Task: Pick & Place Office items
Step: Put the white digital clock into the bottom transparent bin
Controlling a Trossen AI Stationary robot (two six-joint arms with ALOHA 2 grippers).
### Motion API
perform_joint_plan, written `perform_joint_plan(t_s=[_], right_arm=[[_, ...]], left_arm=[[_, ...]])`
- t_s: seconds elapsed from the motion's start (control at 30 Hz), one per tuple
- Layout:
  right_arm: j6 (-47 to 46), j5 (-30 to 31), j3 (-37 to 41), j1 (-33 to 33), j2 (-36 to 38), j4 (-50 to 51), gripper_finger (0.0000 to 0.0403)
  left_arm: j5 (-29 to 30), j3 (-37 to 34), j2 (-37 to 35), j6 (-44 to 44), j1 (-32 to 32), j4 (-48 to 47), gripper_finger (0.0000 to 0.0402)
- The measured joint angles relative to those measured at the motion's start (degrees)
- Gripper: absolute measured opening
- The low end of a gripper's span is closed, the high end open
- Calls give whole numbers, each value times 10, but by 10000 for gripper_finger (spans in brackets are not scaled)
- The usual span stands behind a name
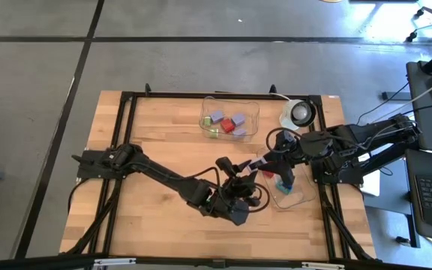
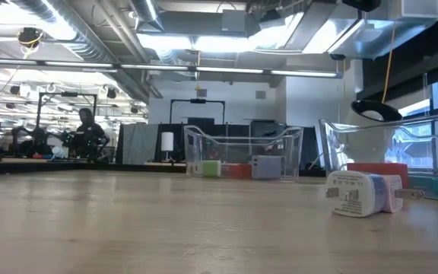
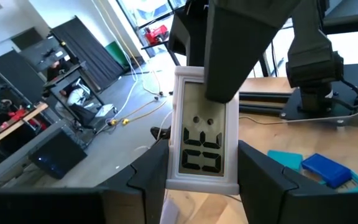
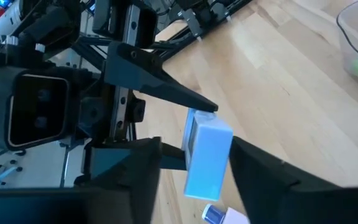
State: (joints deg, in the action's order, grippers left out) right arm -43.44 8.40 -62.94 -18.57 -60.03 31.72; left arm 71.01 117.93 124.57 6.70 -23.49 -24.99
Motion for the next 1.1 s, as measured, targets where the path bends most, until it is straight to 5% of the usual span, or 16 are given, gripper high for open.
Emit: perform_joint_plan(t_s=[0.3, 0.83, 1.1], right_arm=[[1, 4, 0, 5, 0, 3, 69], [49, -38, 0, 39, 0, 35, 66], [78, -94, 0, 93, 15, 140, 66]], left_arm=[[15, 0, 0, -9, 0, 0, 155], [-18, 0, 0, 31, 5, 28, 206], [-150, 0, 0, 145, 28, 27, 257]])
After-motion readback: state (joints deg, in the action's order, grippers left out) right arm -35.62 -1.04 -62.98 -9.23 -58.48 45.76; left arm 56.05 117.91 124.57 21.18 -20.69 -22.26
